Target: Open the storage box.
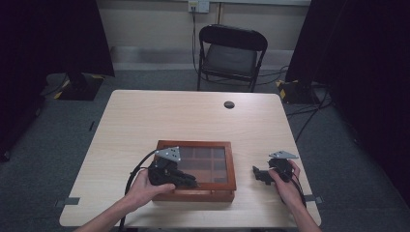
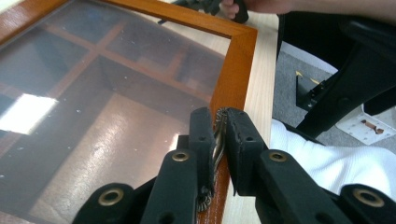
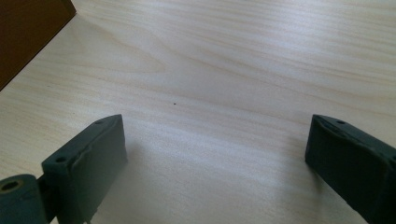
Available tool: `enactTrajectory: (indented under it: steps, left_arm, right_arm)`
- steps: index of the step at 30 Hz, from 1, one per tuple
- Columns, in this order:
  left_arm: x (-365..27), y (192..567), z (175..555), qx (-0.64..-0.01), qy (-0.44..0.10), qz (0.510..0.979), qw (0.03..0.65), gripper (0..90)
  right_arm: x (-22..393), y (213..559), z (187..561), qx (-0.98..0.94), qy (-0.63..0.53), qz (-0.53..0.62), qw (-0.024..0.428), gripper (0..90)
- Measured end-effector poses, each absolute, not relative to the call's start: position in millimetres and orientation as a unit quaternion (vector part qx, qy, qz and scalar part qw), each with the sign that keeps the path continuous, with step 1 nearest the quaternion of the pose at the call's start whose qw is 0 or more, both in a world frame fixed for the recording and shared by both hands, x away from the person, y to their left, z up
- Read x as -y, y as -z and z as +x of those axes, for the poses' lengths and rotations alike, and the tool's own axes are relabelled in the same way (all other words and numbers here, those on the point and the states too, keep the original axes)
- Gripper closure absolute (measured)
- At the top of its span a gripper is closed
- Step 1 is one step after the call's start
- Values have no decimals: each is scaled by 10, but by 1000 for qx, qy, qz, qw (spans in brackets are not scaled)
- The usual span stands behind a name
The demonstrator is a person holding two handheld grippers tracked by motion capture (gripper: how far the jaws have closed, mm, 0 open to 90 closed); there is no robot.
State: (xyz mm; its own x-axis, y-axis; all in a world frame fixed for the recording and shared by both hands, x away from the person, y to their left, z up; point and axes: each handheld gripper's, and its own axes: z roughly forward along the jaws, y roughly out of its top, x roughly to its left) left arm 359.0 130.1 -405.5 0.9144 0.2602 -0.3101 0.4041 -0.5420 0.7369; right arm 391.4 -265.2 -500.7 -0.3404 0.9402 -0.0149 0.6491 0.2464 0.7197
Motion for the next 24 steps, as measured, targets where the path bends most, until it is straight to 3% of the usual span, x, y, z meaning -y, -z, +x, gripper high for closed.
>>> enactTrajectory:
  steps: [24]
  left_arm:
    - [-1321,3861,3635,-217,85,866,442,807]
  right_arm:
    - [2651,5007,3917,-755,-316,526,230,43]
